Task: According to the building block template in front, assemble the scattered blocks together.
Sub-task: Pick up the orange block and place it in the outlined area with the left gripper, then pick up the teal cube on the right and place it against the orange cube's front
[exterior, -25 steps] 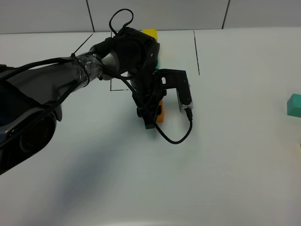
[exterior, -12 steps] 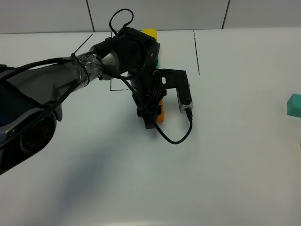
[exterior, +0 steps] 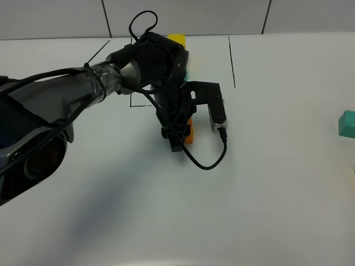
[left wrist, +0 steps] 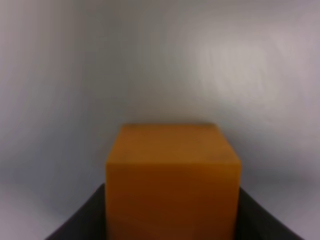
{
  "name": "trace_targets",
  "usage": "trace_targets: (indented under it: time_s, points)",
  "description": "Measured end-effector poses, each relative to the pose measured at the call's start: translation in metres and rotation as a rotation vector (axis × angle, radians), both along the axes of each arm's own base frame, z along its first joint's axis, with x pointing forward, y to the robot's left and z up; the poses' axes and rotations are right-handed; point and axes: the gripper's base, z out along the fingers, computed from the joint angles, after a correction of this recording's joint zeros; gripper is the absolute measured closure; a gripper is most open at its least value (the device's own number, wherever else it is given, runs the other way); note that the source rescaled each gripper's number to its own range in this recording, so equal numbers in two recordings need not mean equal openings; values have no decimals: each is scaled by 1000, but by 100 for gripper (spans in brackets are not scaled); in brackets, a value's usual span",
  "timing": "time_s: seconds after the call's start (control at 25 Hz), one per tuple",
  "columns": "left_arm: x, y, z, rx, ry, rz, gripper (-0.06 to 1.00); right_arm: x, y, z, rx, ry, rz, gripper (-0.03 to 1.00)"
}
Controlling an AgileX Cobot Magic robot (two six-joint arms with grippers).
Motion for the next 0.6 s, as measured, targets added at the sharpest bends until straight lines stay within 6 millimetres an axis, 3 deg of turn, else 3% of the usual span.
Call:
trace_targets:
  time_s: [0.24,0.32,0.44,0.6]
  points:
    - [-1,-1,3,-3,-4,-2,20,0,0,0,0,-1,0,20]
    - [-2,-2,10,-11,-16,-8,6,0,0,0,0,-1,0,20]
    - [-4,-4,29,-38,-45,-8,-4,0,0,0,0,-1,1,20]
    - [-9,-1,60,-61,-69,20,-4,0,0,0,0,-1,1,20]
